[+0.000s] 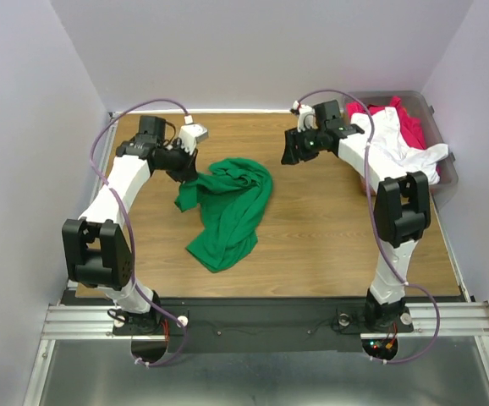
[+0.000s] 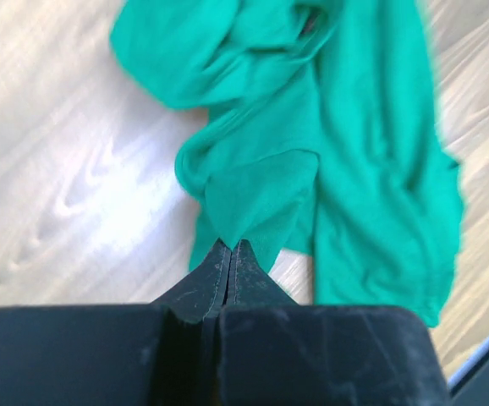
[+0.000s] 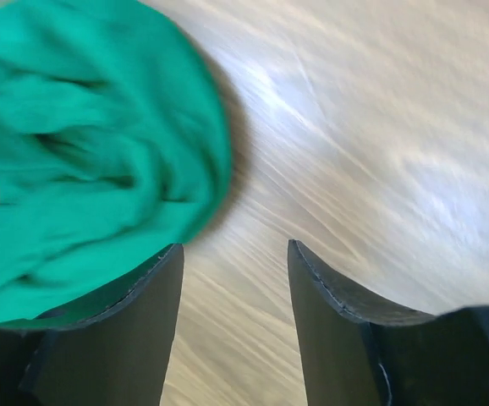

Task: Fold and stack the t-shirts
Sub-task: Move the tshirt to the center of the board, then flatten the tshirt out

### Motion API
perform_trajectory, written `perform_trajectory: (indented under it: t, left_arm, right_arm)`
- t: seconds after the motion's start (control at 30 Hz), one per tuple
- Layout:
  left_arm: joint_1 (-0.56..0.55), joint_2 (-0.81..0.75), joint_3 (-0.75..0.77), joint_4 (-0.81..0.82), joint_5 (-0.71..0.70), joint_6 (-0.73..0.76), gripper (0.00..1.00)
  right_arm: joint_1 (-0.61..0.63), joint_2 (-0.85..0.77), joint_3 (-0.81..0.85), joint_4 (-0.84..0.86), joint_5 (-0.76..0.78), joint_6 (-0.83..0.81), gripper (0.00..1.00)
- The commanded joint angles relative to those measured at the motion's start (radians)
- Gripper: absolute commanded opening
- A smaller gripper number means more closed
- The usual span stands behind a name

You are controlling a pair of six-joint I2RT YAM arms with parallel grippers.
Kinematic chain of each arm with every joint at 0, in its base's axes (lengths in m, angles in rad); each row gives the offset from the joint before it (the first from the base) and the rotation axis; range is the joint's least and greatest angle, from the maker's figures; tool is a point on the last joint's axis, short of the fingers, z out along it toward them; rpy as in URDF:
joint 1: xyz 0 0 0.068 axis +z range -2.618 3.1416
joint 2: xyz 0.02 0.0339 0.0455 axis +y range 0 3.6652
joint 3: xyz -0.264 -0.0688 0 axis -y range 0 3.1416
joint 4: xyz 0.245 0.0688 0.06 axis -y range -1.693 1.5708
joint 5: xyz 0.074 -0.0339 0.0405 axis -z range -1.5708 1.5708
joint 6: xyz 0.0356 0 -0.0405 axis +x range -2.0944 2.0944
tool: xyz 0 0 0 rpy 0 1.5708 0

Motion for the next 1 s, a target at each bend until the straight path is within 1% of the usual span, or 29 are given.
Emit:
perform_trajectory:
  t: [0.0, 0.03, 0.07, 0.13, 0.17, 0.27, 0.3, 0.33, 0.43, 0.6, 0.67, 0.7, 0.73, 0.77, 0.87, 0.9, 0.97]
  left_arm:
    - [-0.002, -0.031, 0.117, -0.113, 0.094, 0.010, 0.00]
    - [-0.002, -0.031, 0.138, -0.127, 0.097, 0.005, 0.00]
    - [-0.002, -0.031, 0.186, -0.132, 0.103, -0.007, 0.00]
    - [-0.001, -0.028, 0.238, -0.136, 0.108, -0.031, 0.00]
    - [-0.001, -0.026, 0.295, -0.139, 0.109, -0.054, 0.00]
    - [0.001, 0.000, 0.402, -0.144, 0.116, -0.091, 0.00]
    - [0.004, 0.015, 0.422, -0.144, 0.108, -0.116, 0.00]
    - [0.004, 0.025, 0.454, -0.144, 0.108, -0.125, 0.00]
    - [0.011, 0.054, 0.475, -0.135, 0.080, -0.151, 0.00]
    - [0.044, 0.074, 0.426, -0.080, 0.070, -0.203, 0.00]
    - [0.062, 0.074, 0.398, -0.063, 0.062, -0.216, 0.00]
    - [0.070, 0.072, 0.389, -0.058, 0.060, -0.219, 0.00]
    - [0.077, 0.072, 0.383, -0.052, 0.063, -0.222, 0.00]
    - [0.091, 0.074, 0.370, -0.052, 0.063, -0.220, 0.00]
    - [0.102, 0.071, 0.346, -0.055, 0.056, -0.206, 0.00]
    - [0.103, 0.068, 0.338, -0.055, 0.051, -0.203, 0.00]
    - [0.105, 0.058, 0.318, -0.049, 0.050, -0.200, 0.00]
  right_arm:
    - [0.032, -0.081, 0.083, -0.040, -0.177, 0.006, 0.58]
    - [0.046, -0.075, 0.086, -0.049, -0.185, 0.006, 0.59]
    - [0.077, -0.057, 0.089, -0.061, -0.191, 0.003, 0.63]
    - [0.103, -0.038, 0.074, -0.088, -0.212, 0.011, 0.66]
    - [0.124, -0.031, 0.059, -0.089, -0.221, 0.024, 0.68]
    - [0.161, -0.020, -0.038, -0.089, -0.255, 0.046, 0.71]
    - [0.172, -0.017, -0.082, -0.089, -0.280, 0.046, 0.77]
    - [0.193, -0.017, -0.105, -0.088, -0.283, 0.046, 0.78]
    - [0.250, -0.008, -0.165, -0.080, -0.312, 0.044, 0.80]
    - [0.338, 0.050, -0.172, -0.051, -0.356, 0.051, 0.83]
    - [0.364, 0.081, -0.167, -0.043, -0.361, 0.051, 0.81]
    - [0.368, 0.109, -0.164, -0.031, -0.379, 0.060, 0.78]
    - [0.367, 0.120, -0.159, -0.028, -0.395, 0.084, 0.75]
    - [0.367, 0.124, -0.147, -0.022, -0.406, 0.096, 0.67]
    - [0.368, 0.089, -0.156, 0.038, -0.436, 0.145, 0.57]
    - [0.371, 0.071, -0.159, 0.061, -0.439, 0.161, 0.51]
    - [0.388, 0.009, -0.169, 0.115, -0.458, 0.205, 0.46]
